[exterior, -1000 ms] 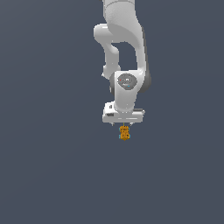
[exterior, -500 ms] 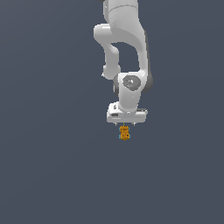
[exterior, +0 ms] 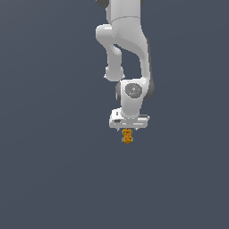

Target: Pick up the object and move it to a goal position.

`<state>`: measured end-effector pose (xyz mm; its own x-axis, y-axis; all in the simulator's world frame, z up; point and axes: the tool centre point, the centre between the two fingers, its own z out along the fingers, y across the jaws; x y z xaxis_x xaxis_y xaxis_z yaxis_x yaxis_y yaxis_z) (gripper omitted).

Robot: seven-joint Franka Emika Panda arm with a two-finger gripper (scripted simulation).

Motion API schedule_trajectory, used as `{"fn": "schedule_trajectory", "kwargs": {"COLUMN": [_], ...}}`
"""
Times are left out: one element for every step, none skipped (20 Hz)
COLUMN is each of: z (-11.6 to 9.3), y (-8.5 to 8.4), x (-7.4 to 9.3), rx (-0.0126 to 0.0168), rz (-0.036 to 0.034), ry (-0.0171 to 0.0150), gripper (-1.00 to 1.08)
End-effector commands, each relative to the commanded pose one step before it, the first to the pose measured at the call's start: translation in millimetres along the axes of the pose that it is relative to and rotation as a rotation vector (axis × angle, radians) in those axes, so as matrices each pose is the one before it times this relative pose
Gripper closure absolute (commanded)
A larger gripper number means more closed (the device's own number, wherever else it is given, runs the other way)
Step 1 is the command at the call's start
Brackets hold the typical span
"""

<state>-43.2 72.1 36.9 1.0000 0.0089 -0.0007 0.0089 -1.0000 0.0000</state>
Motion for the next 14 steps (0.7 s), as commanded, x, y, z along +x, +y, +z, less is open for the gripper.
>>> {"fn": "schedule_trajectory", "kwargs": {"z": [11.57, 3.33, 2.64, 1.97, 1.34, 0.77, 0.25, 0.00, 0.00, 0.00, 0.00, 0.00, 0.00, 0.00], "y": [-0.14, -0.07, -0.07, -0.06, -0.05, -0.04, -0.01, 0.00, 0.00, 0.00, 0.00, 0.00, 0.00, 0.00], "x": [-0.46, 0.06, 0.15, 0.20, 0.22, 0.17, 0.07, 0.00, 0.00, 0.00, 0.00, 0.00, 0.00, 0.00], "rx": [-0.00003, 0.00000, 0.00000, 0.00000, 0.00000, 0.00000, 0.00000, 0.00000, 0.00000, 0.00000, 0.00000, 0.00000, 0.00000, 0.00000], "rz": [-0.00001, 0.00000, 0.00000, 0.00000, 0.00000, 0.00000, 0.00000, 0.00000, 0.00000, 0.00000, 0.00000, 0.00000, 0.00000, 0.00000], "ry": [0.00030, 0.00000, 0.00000, 0.00000, 0.00000, 0.00000, 0.00000, 0.00000, 0.00000, 0.00000, 0.00000, 0.00000, 0.00000, 0.00000], "gripper": [-0.92, -0.92, -0.92, -0.92, -0.92, -0.92, -0.92, 1.08, 1.08, 1.08, 1.08, 1.08, 1.08, 1.08]}}
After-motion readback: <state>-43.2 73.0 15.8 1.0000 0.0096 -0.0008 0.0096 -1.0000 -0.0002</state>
